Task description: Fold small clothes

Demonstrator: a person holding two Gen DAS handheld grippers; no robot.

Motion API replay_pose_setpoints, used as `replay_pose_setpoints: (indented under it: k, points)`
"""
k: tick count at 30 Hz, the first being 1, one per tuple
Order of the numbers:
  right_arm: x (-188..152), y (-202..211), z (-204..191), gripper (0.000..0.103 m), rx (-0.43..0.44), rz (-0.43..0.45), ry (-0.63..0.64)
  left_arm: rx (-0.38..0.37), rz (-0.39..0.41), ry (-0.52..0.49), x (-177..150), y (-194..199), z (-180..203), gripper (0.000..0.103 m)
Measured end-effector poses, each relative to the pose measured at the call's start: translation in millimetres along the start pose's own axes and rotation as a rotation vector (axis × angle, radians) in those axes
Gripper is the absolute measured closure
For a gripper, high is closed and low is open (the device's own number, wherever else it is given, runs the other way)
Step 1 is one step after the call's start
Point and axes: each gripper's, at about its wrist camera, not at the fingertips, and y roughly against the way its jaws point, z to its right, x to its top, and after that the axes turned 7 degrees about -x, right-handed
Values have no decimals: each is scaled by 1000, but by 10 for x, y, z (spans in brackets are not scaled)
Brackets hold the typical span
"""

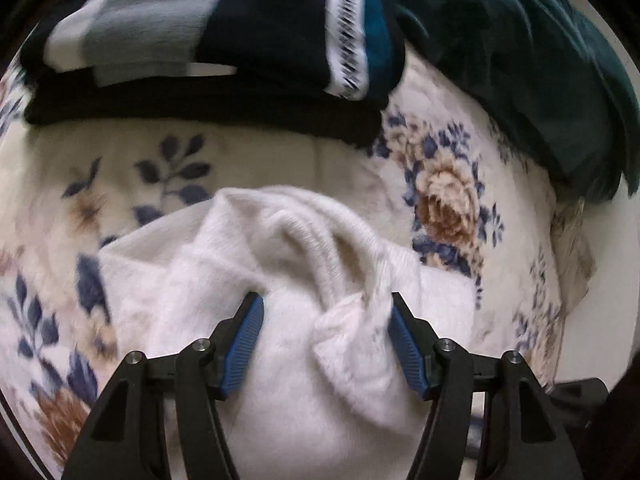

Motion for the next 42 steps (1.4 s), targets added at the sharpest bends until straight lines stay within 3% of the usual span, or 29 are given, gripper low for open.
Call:
replay_pose_setpoints:
  k: [2,3,5,6,8,10,11,13,17,20,21,22,32,36,38,39,40,42]
  points:
    - [65,132,188,89,55,57,-130,-4,7,23,-48,33,-76,43]
    - [102,161,316,81,54,77,-220,-4,5,27,-50,48,-118,43]
    - [156,98,541,81,81,85,-377,-4,2,32,-68,51,-137,43]
    - [168,18,634,80,105,77,-440,-9,7,40,-68,107,-154,43]
    - [220,-200,696,80,62,-10,-481,-13,39,72,-92,250,-187,43]
    - [279,-400,623,80,58,-77,-432,8,114,122,-111,473,-285,43]
    - [296,-474,536,80,3,-106,-370,25,151,145,-122,576,-346,43]
    - [299,-465,385,80,-44,-90,-290,73,206,184,-130,715,-503,43]
    - [328,-374,289,80,-67,-59,-260,128,174,290,-86,607,-869,43]
    - [359,-298,302,59,-56,-44,-289,112,179,328,-92,605,-944,43]
    - [376,-278,302,51,-45,-40,-298,110,183,322,-100,622,-923,43]
    - [388,-265,315,50,-38,-36,-307,111,189,313,-105,644,-886,43]
    - [507,-57,458,50,-19,28,-413,120,215,248,-190,810,-735,43]
    - [415,114,538,50,-70,51,-467,139,252,170,-455,1005,-571,43]
    - [272,247,526,50,-103,58,-481,103,256,146,-704,1114,-485,43]
    - [200,307,514,50,-112,57,-489,93,253,143,-807,1146,-452,40]
    - [88,390,491,50,-128,56,-504,81,240,132,-940,1173,-400,28]
    - [-135,537,398,50,-128,37,-534,79,214,121,-1177,1230,-322,15]
